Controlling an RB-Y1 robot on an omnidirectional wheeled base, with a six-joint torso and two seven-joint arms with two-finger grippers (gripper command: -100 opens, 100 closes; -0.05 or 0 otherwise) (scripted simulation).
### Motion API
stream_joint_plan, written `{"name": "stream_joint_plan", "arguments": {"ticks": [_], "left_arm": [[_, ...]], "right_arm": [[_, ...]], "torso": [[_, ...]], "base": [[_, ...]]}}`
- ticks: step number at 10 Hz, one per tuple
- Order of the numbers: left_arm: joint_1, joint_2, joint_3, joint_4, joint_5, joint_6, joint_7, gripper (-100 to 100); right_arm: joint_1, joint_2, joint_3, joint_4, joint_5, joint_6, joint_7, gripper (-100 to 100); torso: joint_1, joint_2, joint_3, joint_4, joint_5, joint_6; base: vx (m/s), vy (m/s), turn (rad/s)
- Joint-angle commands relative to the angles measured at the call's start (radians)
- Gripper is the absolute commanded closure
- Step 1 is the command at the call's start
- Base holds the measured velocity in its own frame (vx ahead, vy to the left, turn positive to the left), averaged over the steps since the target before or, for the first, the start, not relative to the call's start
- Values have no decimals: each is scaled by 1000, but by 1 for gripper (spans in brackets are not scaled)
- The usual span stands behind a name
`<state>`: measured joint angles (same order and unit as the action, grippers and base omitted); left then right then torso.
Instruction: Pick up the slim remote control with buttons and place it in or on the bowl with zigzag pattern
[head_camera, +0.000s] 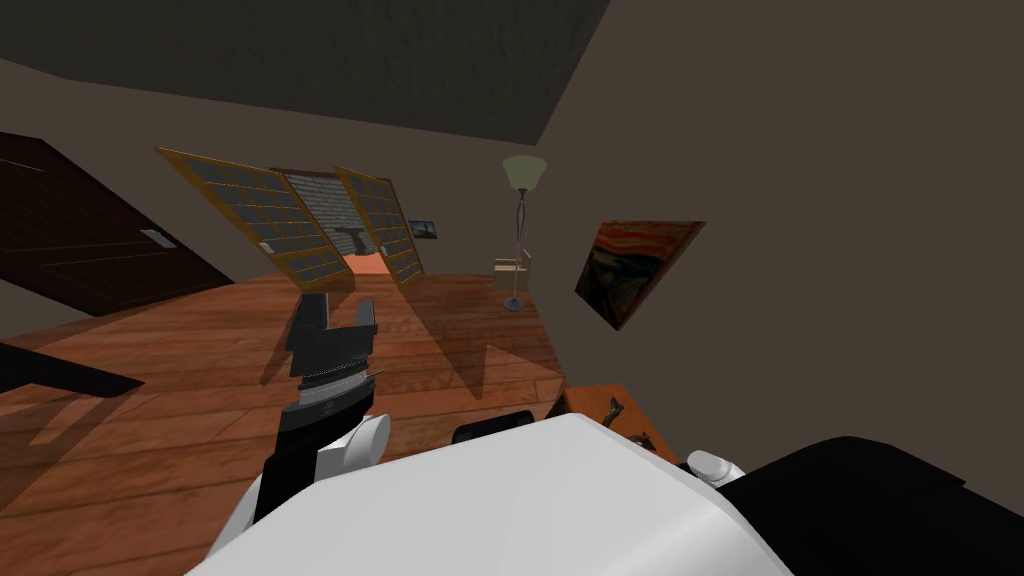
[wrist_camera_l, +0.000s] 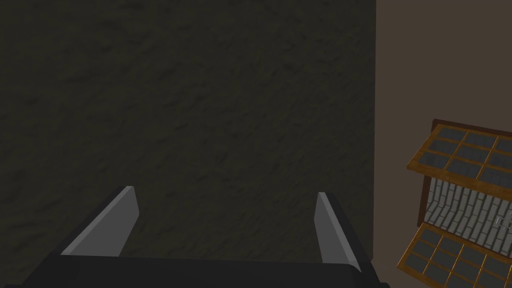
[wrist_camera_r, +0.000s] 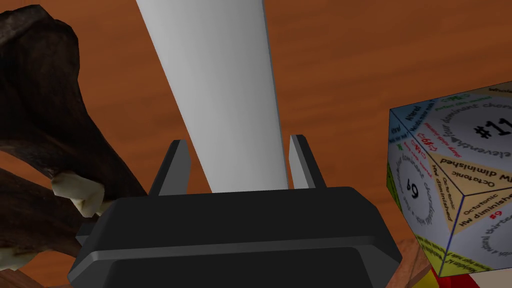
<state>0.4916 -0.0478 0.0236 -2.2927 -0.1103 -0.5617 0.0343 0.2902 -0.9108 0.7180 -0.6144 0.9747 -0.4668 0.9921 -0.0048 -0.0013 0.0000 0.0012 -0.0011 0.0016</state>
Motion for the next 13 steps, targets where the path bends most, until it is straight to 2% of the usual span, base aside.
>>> {"name": "stream_joint_plan", "arguments": {"ticks": [1, 2, 3, 5, 7, 10, 11, 13], "left_arm": [[0, 0, 0, 0, 0, 0, 0, 0], [0, 0, 0, 0, 0, 0, 0, 0], [0, 0, 0, 0, 0, 0, 0, 0], [0, 0, 0, 0, 0, 0, 0, 0], [0, 0, 0, 0, 0, 0, 0, 0], [0, 0, 0, 0, 0, 0, 0, 0], [0, 0, 0, 0, 0, 0, 0, 0], [0, 0, 0, 0, 0, 0, 0, 0]], "right_arm": [[4, -39, -9, 10, 1, 2, 3, 100], [11, -62, -19, 19, 2, 4, 7, 100], [11, -78, -19, -4, 2, 4, 7, 100], [11, -78, -19, 19, 2, 4, 7, 100], [30, -140, -40, 29, 4, 4, 16, 100], [42, -164, -50, 30, 4, 3, 22, 100], [55, -183, -60, 30, 4, 2, 28, 100], [98, -222, -89, 18, 3, -8, 48, 100]], "torso": [[0, 0, 0, 0, 0, 0], [1, 1, 1, 0, 2, 0], [3, 2, 1, 1, 3, 0], [2, 3, 2, 1, 1, 0], [3, 3, 2, 1, 3, 0], [8, 5, 3, 1, 4, 0], [7, 4, 3, 1, 3, 0], [15, 8, 5, 2, 5, -3]], "base": [[-6, 40, 31], [-22, 63, 65], [-30, 50, 31], [-8, 16, -4], [-38, 75, 113], [-38, 89, 55], [-46, 87, 123], [-137, 229, 277]]}}
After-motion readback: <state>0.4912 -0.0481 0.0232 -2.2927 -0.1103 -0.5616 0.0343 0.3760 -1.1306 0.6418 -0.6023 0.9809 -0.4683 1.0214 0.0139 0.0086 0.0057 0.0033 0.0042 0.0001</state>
